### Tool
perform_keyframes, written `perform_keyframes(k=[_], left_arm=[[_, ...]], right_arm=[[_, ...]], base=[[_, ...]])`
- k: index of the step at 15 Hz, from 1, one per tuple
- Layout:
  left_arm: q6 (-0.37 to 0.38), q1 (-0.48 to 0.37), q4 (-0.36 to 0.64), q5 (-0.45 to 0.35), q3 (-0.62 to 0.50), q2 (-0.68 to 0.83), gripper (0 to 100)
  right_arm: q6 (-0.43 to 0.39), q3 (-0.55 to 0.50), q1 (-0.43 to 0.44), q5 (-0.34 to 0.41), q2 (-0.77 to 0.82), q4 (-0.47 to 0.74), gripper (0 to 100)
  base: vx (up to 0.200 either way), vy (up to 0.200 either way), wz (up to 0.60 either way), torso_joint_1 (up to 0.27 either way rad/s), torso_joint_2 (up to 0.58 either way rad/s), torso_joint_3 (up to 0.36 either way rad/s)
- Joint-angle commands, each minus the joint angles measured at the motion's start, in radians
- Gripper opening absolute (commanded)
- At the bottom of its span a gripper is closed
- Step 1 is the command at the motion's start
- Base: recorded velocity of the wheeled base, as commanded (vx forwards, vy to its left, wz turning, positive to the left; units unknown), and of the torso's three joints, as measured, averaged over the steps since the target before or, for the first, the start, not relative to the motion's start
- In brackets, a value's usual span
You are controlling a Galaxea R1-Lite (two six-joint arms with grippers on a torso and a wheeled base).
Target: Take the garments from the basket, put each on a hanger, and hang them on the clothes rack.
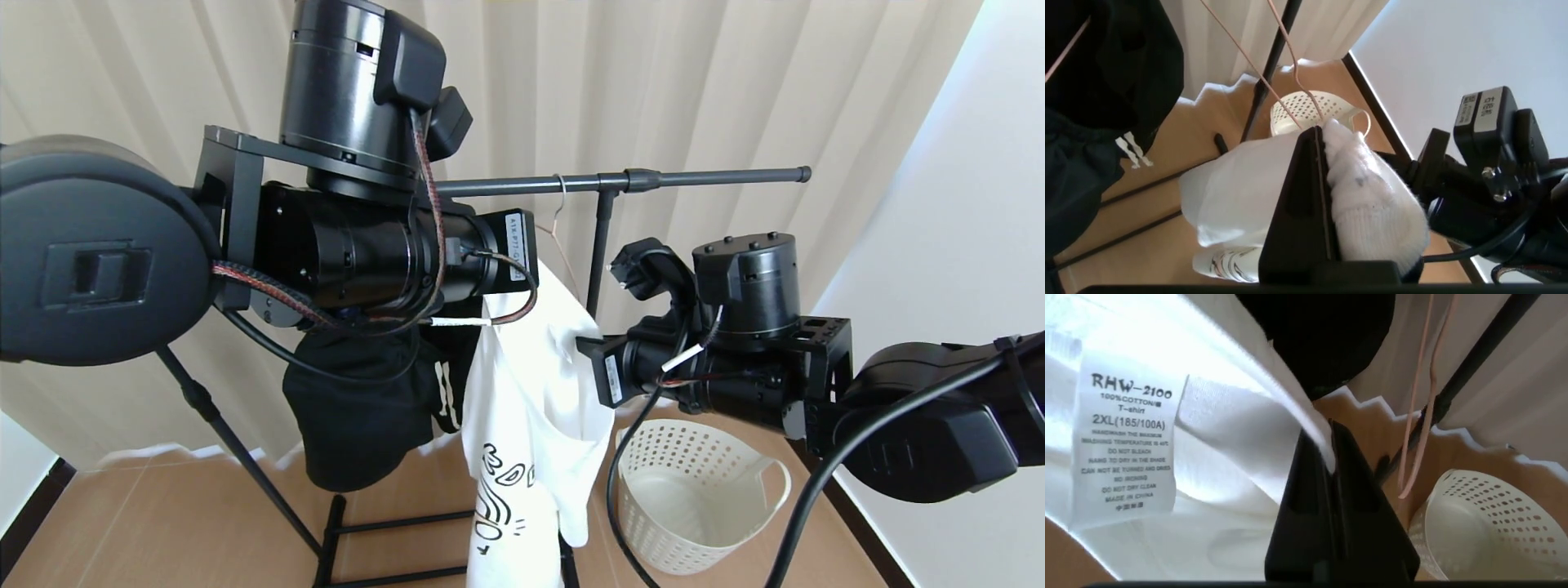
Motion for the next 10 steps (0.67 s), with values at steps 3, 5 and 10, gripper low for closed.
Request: perform_keyframes(k=[3, 5, 10], left_arm=[[0.001, 0.007, 0.007, -0.002, 0.032, -0.005, 0], [0.004, 0.018, 0.007, -0.004, 0.086, -0.005, 0], [0.079, 0.007, 0.001, -0.008, 0.232, -0.064, 100]], right_arm=[[-0.002, -0.001, -0.035, -0.001, -0.044, 0.008, 0], [-0.009, 0.032, -0.046, -0.004, -0.109, 0.034, 0], [-0.072, 0.058, -0.070, -0.004, -0.249, 0.178, 0]], base=[[0.000, 0.000, 0.00, 0.000, 0.00, 0.000], [0.000, 0.000, 0.00, 0.000, 0.00, 0.000], [0.000, 0.000, 0.00, 0.000, 0.00, 0.000]])
